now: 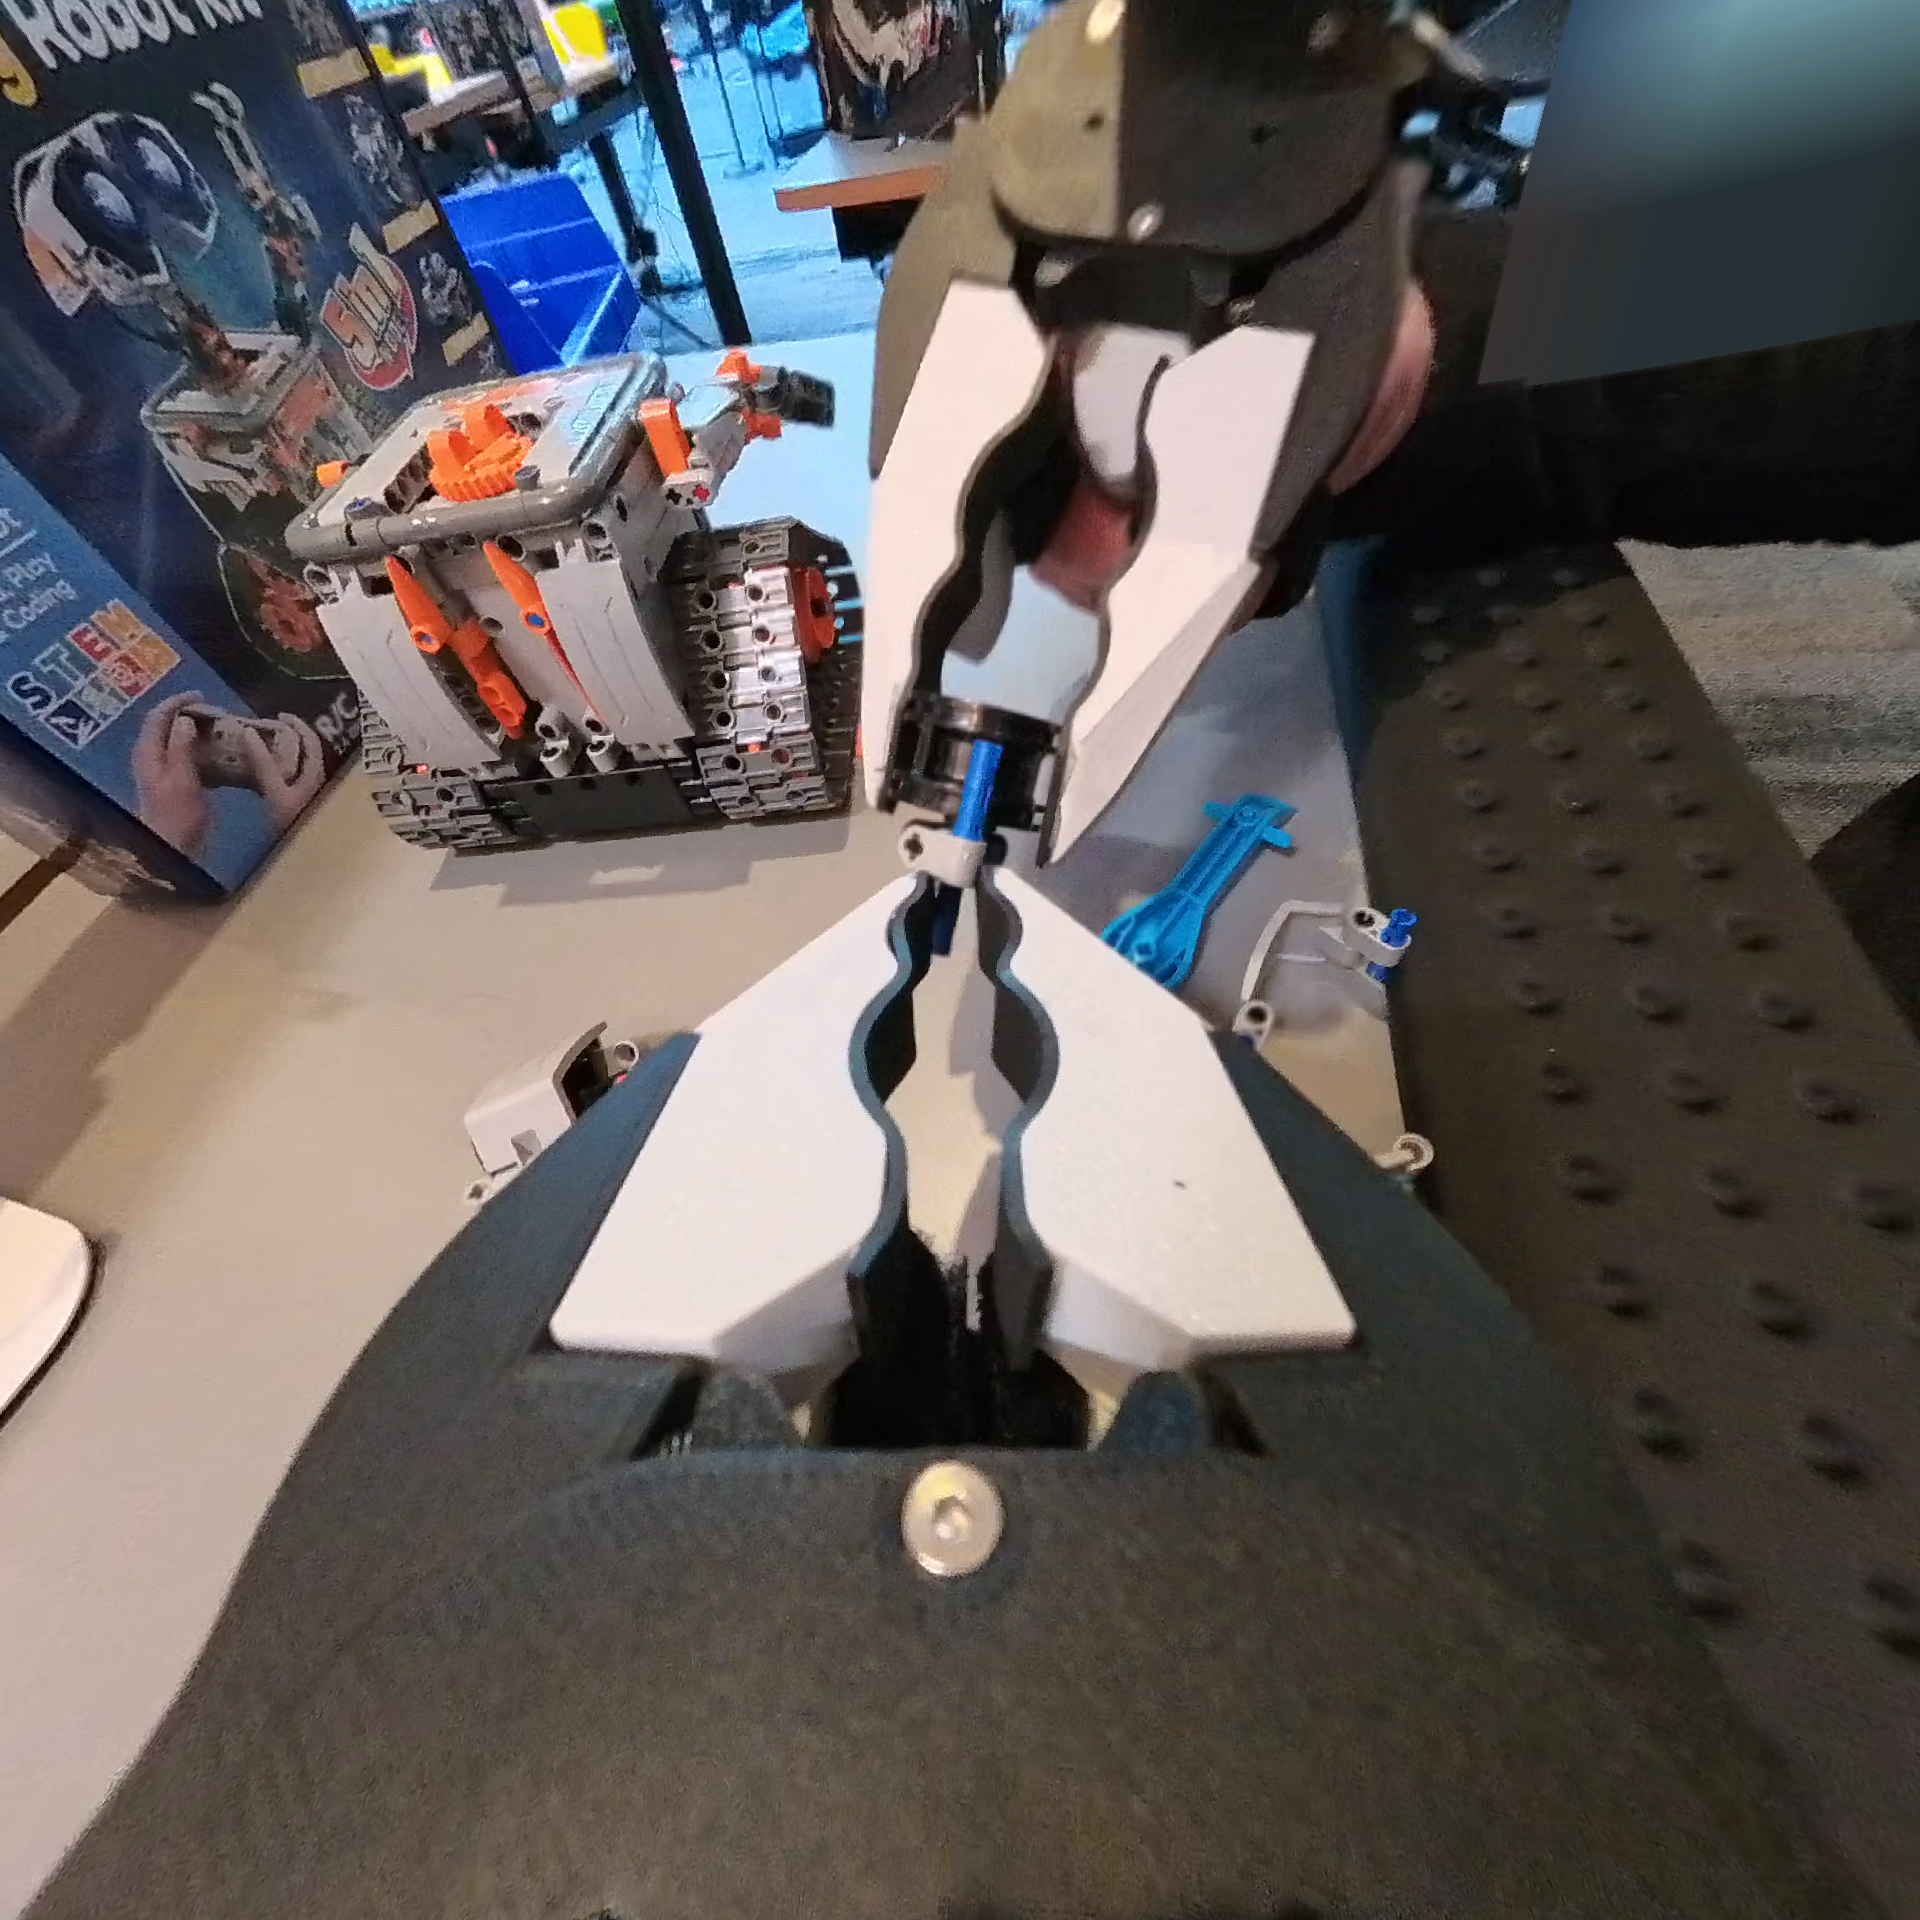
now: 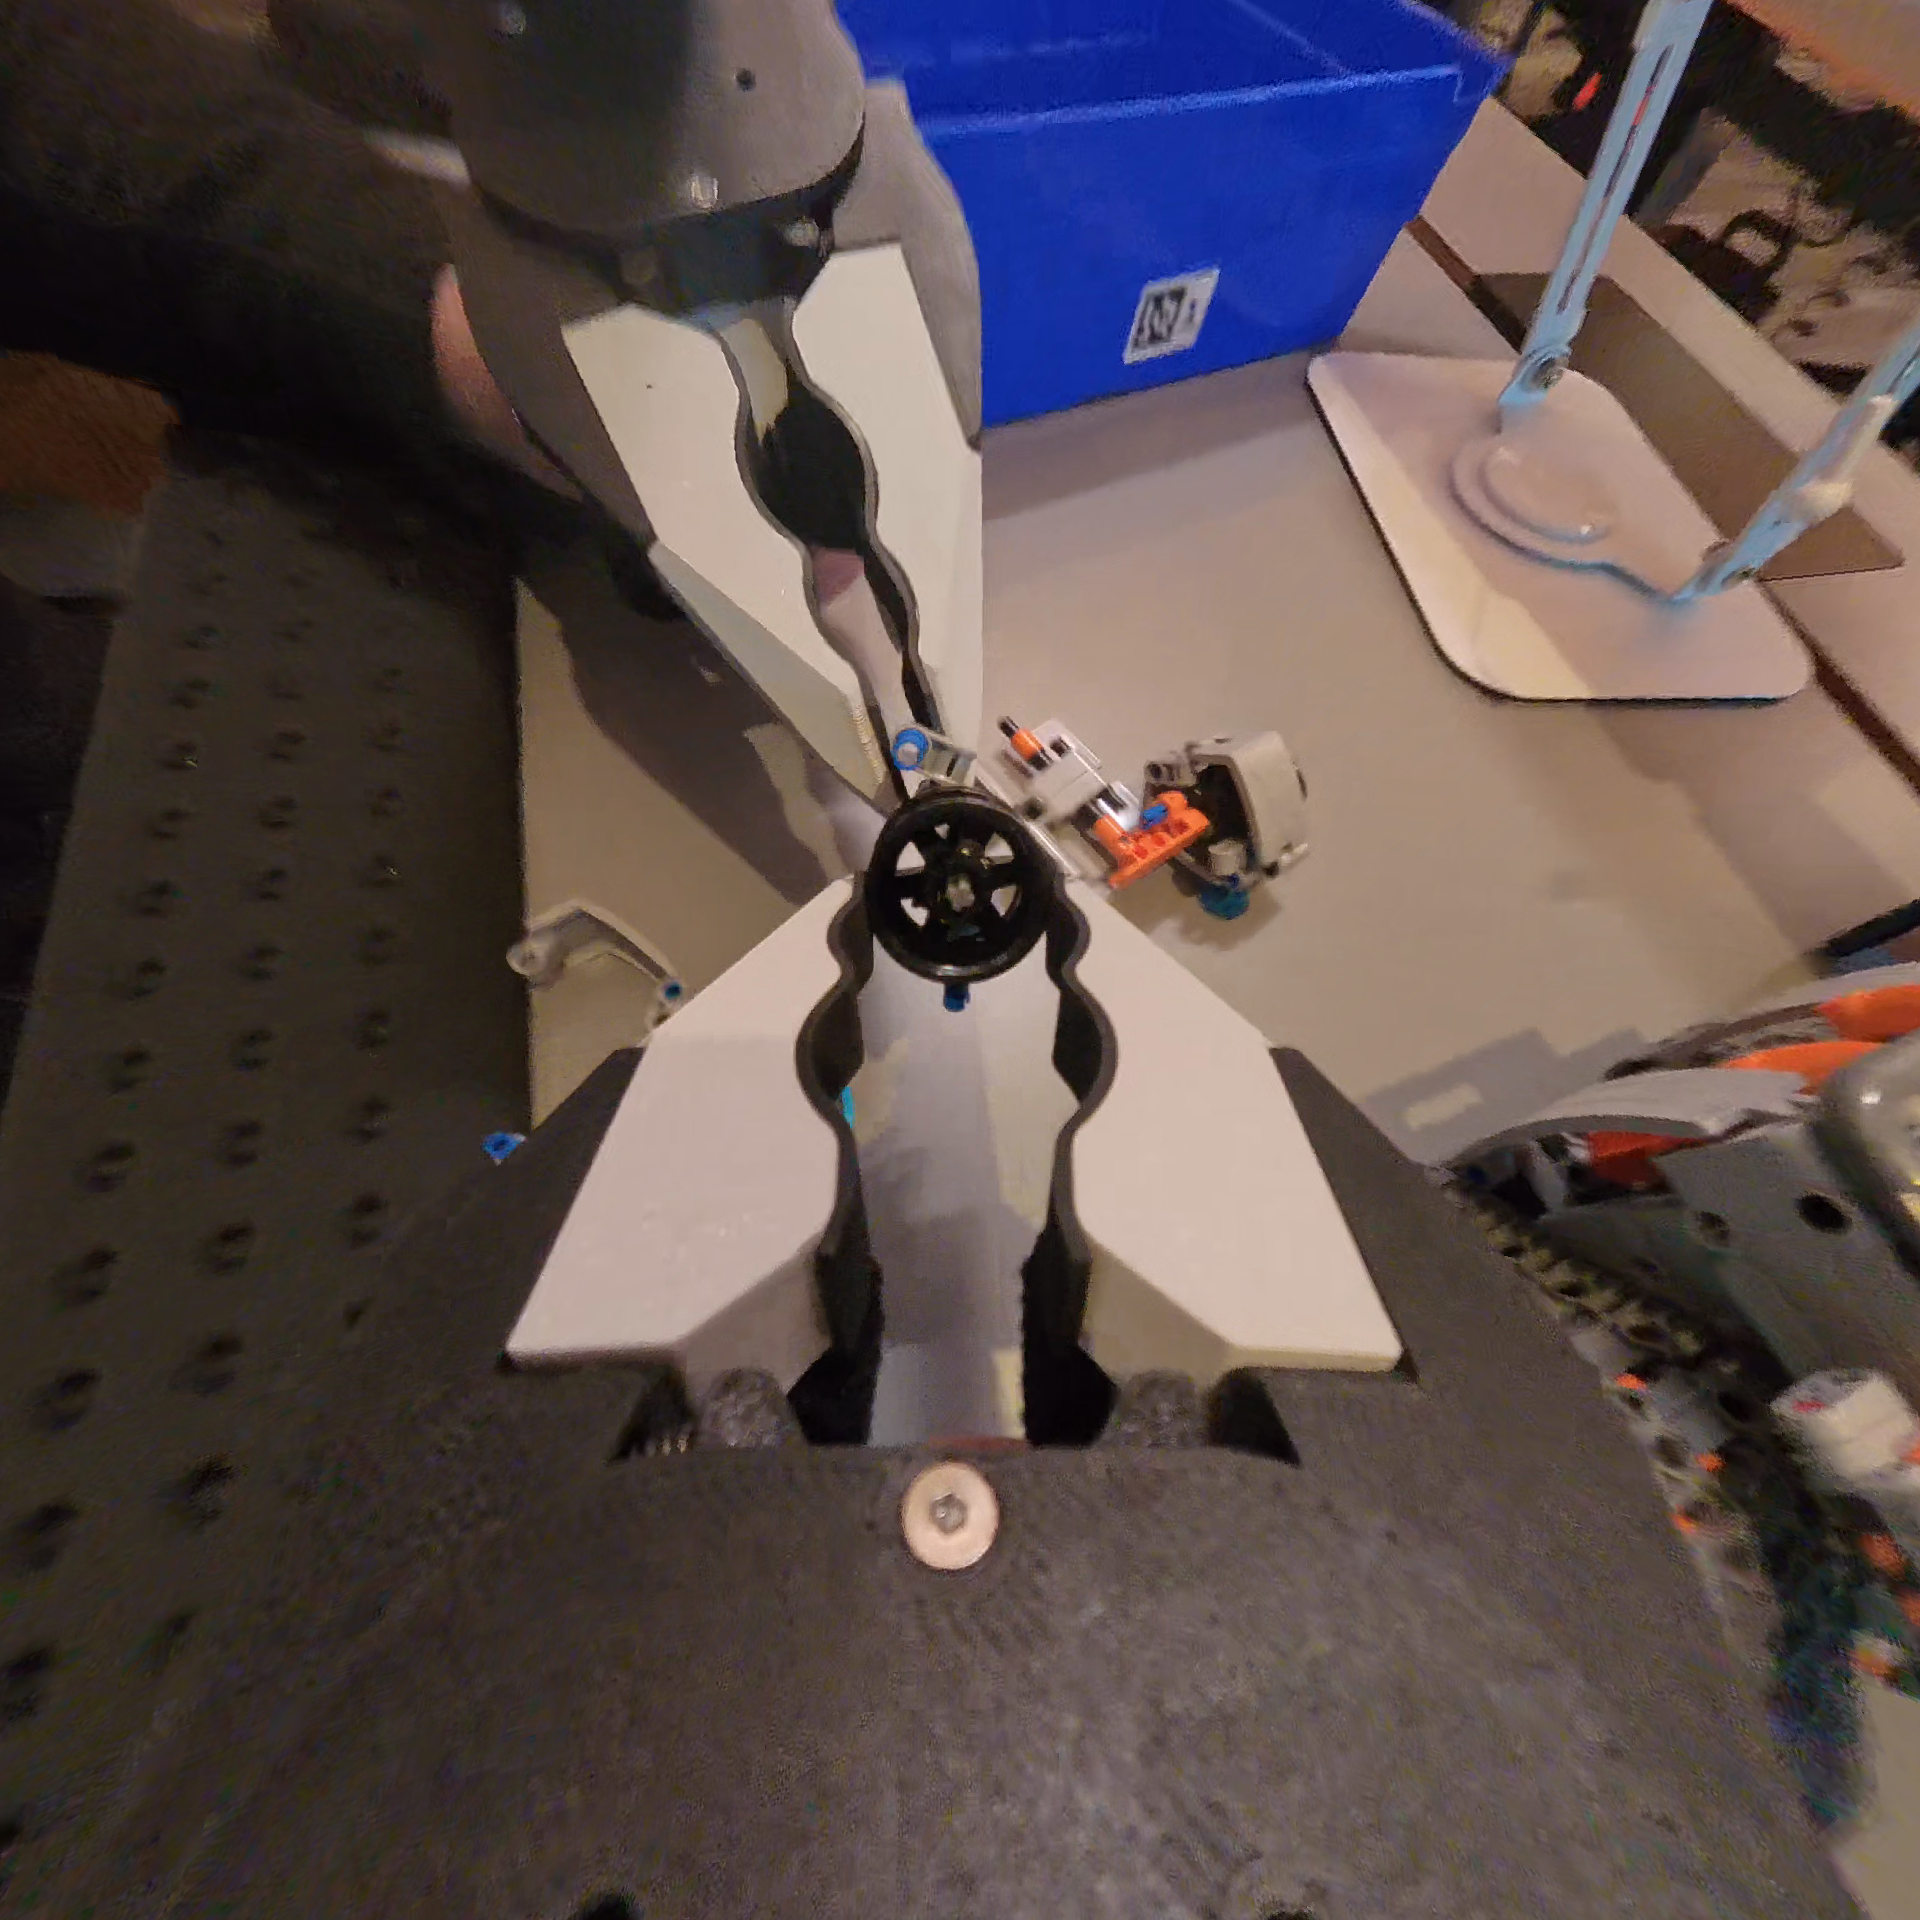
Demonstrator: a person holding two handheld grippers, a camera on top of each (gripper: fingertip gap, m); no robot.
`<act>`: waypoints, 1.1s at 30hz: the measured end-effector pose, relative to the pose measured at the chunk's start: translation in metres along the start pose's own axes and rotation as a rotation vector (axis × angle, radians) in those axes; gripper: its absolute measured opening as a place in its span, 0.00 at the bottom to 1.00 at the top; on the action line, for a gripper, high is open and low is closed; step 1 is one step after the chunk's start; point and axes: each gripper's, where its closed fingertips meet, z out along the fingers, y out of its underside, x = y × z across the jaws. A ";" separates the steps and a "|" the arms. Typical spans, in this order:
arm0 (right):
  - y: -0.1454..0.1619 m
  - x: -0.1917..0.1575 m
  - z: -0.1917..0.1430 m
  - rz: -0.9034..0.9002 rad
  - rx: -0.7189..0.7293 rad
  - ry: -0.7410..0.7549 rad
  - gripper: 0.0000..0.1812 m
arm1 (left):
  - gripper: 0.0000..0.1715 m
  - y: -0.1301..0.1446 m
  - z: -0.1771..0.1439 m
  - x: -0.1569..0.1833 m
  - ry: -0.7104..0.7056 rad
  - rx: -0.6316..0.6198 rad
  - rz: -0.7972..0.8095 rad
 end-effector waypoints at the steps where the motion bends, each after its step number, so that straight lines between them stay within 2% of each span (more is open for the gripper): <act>1: 0.003 0.001 0.000 -0.060 -0.042 0.043 0.17 | 0.04 0.005 0.002 -0.001 -0.012 -0.030 0.019; 3: 0.006 -0.002 0.003 -0.141 -0.108 0.085 0.17 | 0.06 0.013 0.005 -0.002 -0.038 -0.076 0.065; 5: 0.017 -0.001 0.006 -0.198 -0.203 0.119 0.17 | 0.15 0.020 0.006 -0.004 -0.074 -0.125 0.109; 8: 0.033 -0.008 0.012 -0.194 -0.301 0.073 0.17 | 0.07 0.032 0.011 0.000 -0.094 -0.208 0.223; 11: 0.043 -0.014 0.016 -0.147 -0.353 -0.002 0.17 | 0.04 0.044 0.018 0.006 -0.061 -0.277 0.221; 17: 0.052 -0.014 0.023 -0.019 -0.349 -0.099 0.19 | 0.03 0.068 0.024 0.004 -0.011 -0.378 0.069; 19: 0.050 -0.009 0.018 0.020 -0.312 -0.104 0.25 | 0.03 0.071 0.022 -0.003 -0.030 -0.385 0.032; 21: 0.042 -0.005 0.008 0.046 -0.259 -0.103 0.25 | 0.03 0.072 0.022 -0.002 -0.012 -0.380 -0.001; 24: 0.044 -0.005 0.002 0.044 -0.248 -0.099 0.23 | 0.03 0.074 0.022 -0.001 -0.010 -0.389 -0.005; 33: 0.055 -0.017 0.012 -0.025 -0.304 -0.108 0.21 | 0.02 0.073 0.020 0.002 -0.024 -0.406 0.033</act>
